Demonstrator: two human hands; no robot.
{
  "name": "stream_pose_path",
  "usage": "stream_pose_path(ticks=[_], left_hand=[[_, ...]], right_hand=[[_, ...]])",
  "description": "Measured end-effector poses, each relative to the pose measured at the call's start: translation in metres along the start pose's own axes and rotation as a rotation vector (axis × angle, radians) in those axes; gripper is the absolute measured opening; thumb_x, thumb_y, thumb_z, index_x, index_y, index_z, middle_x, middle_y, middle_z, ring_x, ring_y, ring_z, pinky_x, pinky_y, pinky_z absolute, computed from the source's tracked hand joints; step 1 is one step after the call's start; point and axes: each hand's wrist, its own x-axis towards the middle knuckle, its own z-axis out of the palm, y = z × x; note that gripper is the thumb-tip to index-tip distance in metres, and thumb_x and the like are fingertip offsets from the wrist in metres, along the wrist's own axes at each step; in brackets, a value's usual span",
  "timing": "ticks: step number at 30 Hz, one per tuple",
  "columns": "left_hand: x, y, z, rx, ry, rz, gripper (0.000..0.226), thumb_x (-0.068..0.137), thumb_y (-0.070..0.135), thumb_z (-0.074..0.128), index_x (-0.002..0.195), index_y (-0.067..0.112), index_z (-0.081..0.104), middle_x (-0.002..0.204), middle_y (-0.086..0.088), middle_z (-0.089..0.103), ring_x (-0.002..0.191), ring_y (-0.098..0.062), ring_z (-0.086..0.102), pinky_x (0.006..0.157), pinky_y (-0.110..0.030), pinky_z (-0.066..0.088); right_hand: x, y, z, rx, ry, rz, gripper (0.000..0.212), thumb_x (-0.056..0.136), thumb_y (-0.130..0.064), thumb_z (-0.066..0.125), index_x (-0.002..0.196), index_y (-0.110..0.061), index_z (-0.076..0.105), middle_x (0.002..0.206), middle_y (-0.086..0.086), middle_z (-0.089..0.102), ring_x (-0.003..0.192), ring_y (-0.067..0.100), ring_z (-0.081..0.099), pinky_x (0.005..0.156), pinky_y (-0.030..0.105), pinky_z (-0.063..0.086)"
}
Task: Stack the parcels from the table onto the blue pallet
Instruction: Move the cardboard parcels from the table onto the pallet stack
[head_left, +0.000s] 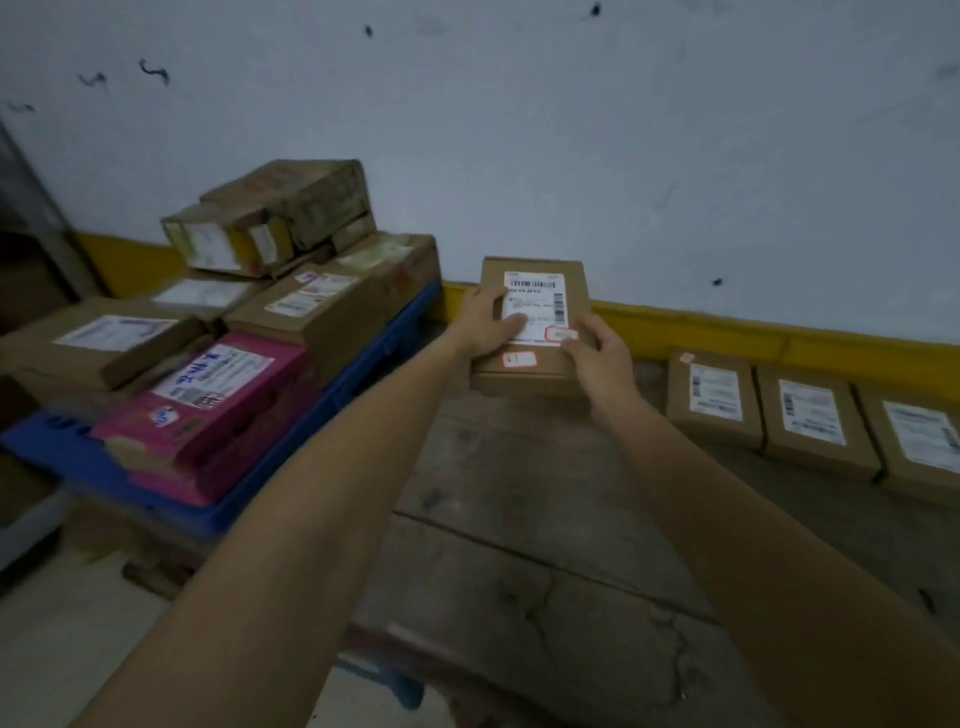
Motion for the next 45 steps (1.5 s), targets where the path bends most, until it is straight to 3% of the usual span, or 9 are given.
stream_pose_path(ticks=[6,13,16,20,23,28,35,42,45], left_hand=[[0.065,-0.068,-0.094,0.084,0.049,0.023,0.059,0.09,0.03,0.057,0.141,0.008,0.037,0.145,-0.012,0.04,0.13,-0.025,0.041,0.106,-0.032,0.033],[0.161,-0.141,-0.172,0.176,-0.013,0.055,0.055,0.093,0.03,0.054,0.14,0.005,0.038,0.145,-0.014,0.039,0.132,-0.027,0.038,0.109,-0.034,0.03],[0.201,-0.165,-0.195,0.225,-0.049,0.029,0.058,0.093,0.037,0.05,0.143,0.012,0.034,0.149,-0.016,0.028,0.136,-0.03,0.03,0.111,-0.035,0.024],[0.249,-0.184,-0.217,0.24,-0.107,0.006,0.062,0.092,0.043,0.049,0.146,0.018,0.03,0.15,-0.016,0.012,0.137,-0.033,0.024,0.114,-0.038,0.018],[0.274,-0.201,-0.22,0.274,-0.147,-0.002,0.064,0.092,0.047,0.048,0.146,0.019,0.029,0.151,-0.018,0.014,0.137,-0.034,0.024,0.113,-0.039,0.02],[0.284,-0.229,-0.199,0.301,-0.2,-0.053,0.068,0.09,0.048,0.049,0.146,0.015,0.029,0.152,-0.021,0.015,0.135,-0.037,0.03,0.111,-0.04,0.025],[0.283,-0.227,-0.181,0.331,-0.042,-0.053,0.055,0.091,0.037,0.043,0.141,0.014,0.033,0.146,-0.025,0.024,0.13,-0.041,0.031,0.102,-0.043,0.033],[0.282,-0.221,-0.174,0.464,0.078,0.005,0.045,0.093,0.031,0.038,0.126,0.002,0.048,0.133,-0.024,0.044,0.122,-0.038,0.039,0.095,-0.041,0.039],[0.279,-0.217,-0.173,0.473,0.121,0.032,0.046,0.094,0.031,0.037,0.126,0.0,0.048,0.133,-0.023,0.046,0.121,-0.038,0.042,0.096,-0.042,0.039]], right_hand=[[0.06,-0.033,0.125,-0.014,-0.008,-0.025,0.047,0.094,-0.011,0.05,0.14,-0.018,0.04,0.145,0.003,0.041,0.126,0.018,0.044,0.08,0.016,0.041],[0.135,-0.053,0.25,-0.011,0.026,0.027,0.049,0.095,-0.012,0.048,0.142,-0.017,0.036,0.145,0.003,0.04,0.126,0.017,0.043,0.087,0.017,0.036],[0.161,-0.059,0.287,0.005,0.014,0.047,0.051,0.095,-0.011,0.048,0.143,-0.015,0.034,0.145,0.003,0.041,0.112,0.009,0.045,0.07,0.002,0.036],[0.195,-0.061,0.321,-0.048,-0.001,0.001,0.05,0.096,-0.013,0.045,0.144,-0.012,0.032,0.144,0.005,0.039,0.118,0.014,0.045,0.082,0.012,0.035],[0.212,-0.053,0.34,-0.134,-0.028,-0.015,0.045,0.096,-0.01,0.043,0.14,-0.008,0.035,0.14,0.008,0.041,0.109,0.012,0.047,0.078,0.005,0.041],[0.222,-0.03,0.363,-0.418,-0.118,-0.041,0.046,0.094,-0.006,0.042,0.139,-0.002,0.036,0.146,0.016,0.034,0.135,0.03,0.033,0.111,0.041,0.033],[0.23,-0.021,0.372,-0.502,-0.086,0.0,0.052,0.092,-0.016,0.045,0.14,-0.002,0.032,0.15,0.018,0.022,0.134,0.031,0.031,0.111,0.04,0.029],[0.225,-0.022,0.359,-0.428,-0.092,-0.061,0.046,0.093,-0.021,0.05,0.135,-0.006,0.04,0.144,0.014,0.035,0.129,0.029,0.038,0.108,0.038,0.034],[0.217,-0.02,0.335,-0.394,-0.08,-0.065,0.057,0.096,-0.024,0.047,0.145,-0.006,0.026,0.149,0.01,0.029,0.138,0.026,0.029,0.113,0.037,0.027]])
